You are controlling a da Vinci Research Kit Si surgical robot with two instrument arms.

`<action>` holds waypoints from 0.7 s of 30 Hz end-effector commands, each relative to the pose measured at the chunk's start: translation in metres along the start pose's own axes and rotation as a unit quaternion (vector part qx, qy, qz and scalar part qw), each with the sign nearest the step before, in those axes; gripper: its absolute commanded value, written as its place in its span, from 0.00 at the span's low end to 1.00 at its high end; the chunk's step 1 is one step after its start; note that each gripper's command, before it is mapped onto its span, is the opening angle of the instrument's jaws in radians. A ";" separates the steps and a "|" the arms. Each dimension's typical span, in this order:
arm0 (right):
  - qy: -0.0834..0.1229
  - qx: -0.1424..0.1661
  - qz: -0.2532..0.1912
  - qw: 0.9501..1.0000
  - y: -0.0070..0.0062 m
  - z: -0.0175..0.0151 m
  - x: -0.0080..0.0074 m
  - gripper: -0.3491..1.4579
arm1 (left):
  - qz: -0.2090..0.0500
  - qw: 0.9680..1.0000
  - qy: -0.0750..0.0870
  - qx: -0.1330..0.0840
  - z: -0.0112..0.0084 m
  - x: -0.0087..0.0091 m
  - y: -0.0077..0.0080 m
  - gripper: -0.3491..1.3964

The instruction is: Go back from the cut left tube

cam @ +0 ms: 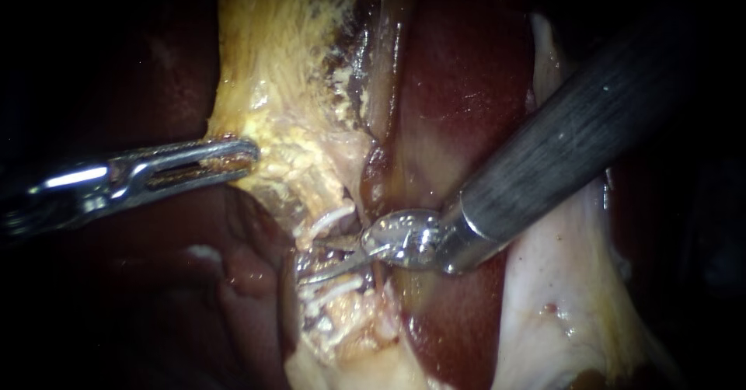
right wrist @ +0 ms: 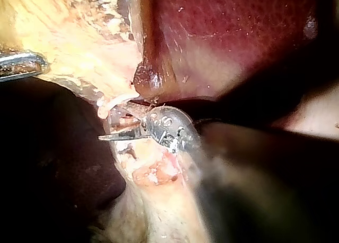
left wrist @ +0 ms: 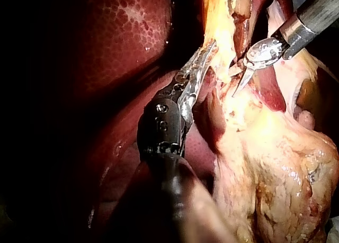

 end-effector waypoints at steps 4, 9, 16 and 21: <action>0.000 0.002 -0.013 1.000 -0.0006 -0.0004 -0.0001 0.72 | 0.001 1.000 0.000 0.000 0.0000 0.0000 0.0002 0.00; -0.002 0.008 -0.065 0.998 -0.0024 -0.0019 -0.0001 0.87 | 0.001 1.000 0.001 0.001 0.0000 0.0000 0.0006 0.00; 0.007 -0.011 -0.146 0.989 -0.0040 -0.0058 0.0007 0.98 | 0.002 1.000 0.001 0.002 0.0002 0.0000 0.0010 0.00; 0.010 -0.046 -0.190 0.981 -0.0039 -0.0103 0.0012 0.98 | 0.002 1.000 0.001 0.002 0.0003 0.0000 0.0012 0.00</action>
